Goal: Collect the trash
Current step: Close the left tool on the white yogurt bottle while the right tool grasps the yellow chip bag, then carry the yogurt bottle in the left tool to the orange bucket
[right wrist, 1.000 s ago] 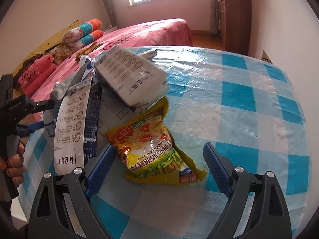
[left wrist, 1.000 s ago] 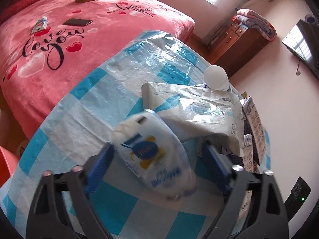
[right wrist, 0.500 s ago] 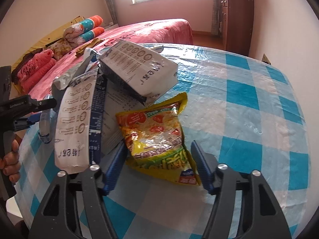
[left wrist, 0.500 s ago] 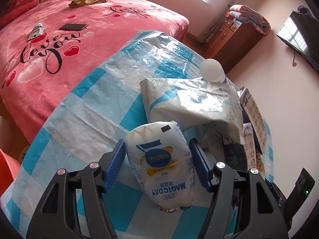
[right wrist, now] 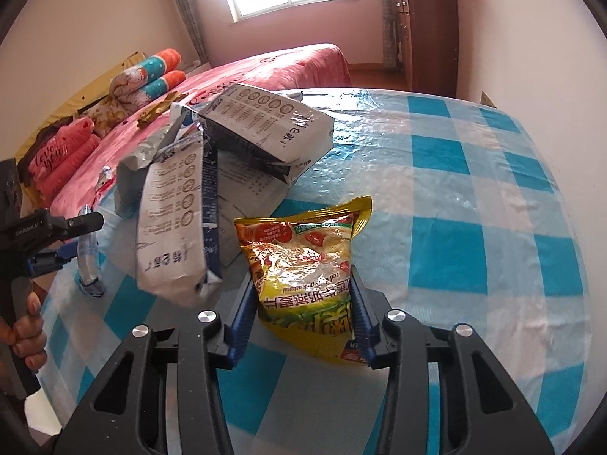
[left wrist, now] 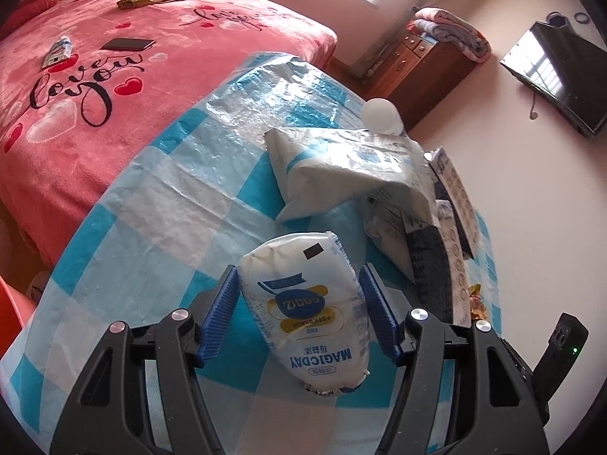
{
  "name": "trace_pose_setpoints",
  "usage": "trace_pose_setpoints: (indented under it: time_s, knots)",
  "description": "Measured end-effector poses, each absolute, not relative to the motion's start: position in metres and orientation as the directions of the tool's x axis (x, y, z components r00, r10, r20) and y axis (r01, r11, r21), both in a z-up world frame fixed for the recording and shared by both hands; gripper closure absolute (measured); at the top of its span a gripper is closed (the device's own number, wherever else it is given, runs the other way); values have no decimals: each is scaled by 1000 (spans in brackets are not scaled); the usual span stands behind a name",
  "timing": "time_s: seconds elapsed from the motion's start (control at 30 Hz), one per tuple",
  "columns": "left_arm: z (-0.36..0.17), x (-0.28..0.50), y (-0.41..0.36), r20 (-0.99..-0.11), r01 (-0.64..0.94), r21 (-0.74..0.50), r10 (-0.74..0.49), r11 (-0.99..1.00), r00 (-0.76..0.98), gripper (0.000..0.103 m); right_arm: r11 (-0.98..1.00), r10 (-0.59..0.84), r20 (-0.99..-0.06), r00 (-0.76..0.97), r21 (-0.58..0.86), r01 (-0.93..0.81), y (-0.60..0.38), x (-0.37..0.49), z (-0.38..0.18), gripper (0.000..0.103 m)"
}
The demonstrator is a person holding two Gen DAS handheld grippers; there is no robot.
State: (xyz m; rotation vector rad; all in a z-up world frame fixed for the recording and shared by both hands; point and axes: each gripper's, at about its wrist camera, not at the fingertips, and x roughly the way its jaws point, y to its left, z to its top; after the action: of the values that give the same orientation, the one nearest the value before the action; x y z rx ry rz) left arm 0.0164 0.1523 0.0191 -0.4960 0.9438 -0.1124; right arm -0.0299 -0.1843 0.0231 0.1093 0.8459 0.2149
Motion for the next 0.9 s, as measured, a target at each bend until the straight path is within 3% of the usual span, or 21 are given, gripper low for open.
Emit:
trace_pose_setpoints:
  time_s: [0.37,0.4,0.43,0.47,0.6,0.77,0.9]
  knots:
    - [25,-13,158,-705,-53,-493,-364,868,608,42,972,230,-699,677,196,-127,-179,-66,40,60]
    - [27,-16,158,-697,-43,-501,-374,864,612,51,972,232,-696,679,200,-127,-178,-69,42,60]
    - [29,-19,158,-689,-28,-508,-387,861,613,70,970,237,-693,681,207,-127,-177,-73,44,60]
    - [29,-20,158,-691,-20,-509,-395,860,606,70,969,241,-691,682,211,-129,-177,-76,45,60]
    - [22,-28,155,-708,-7,-498,-402,867,580,70,965,258,-685,681,221,-142,-170,-87,48,60]
    - [8,-46,154,-728,-6,-471,-384,882,568,56,961,274,-695,665,221,-166,-158,-100,43,60]
    - [9,-53,147,-738,12,-424,-353,906,575,55,960,280,-709,648,227,-167,-152,-103,37,60]
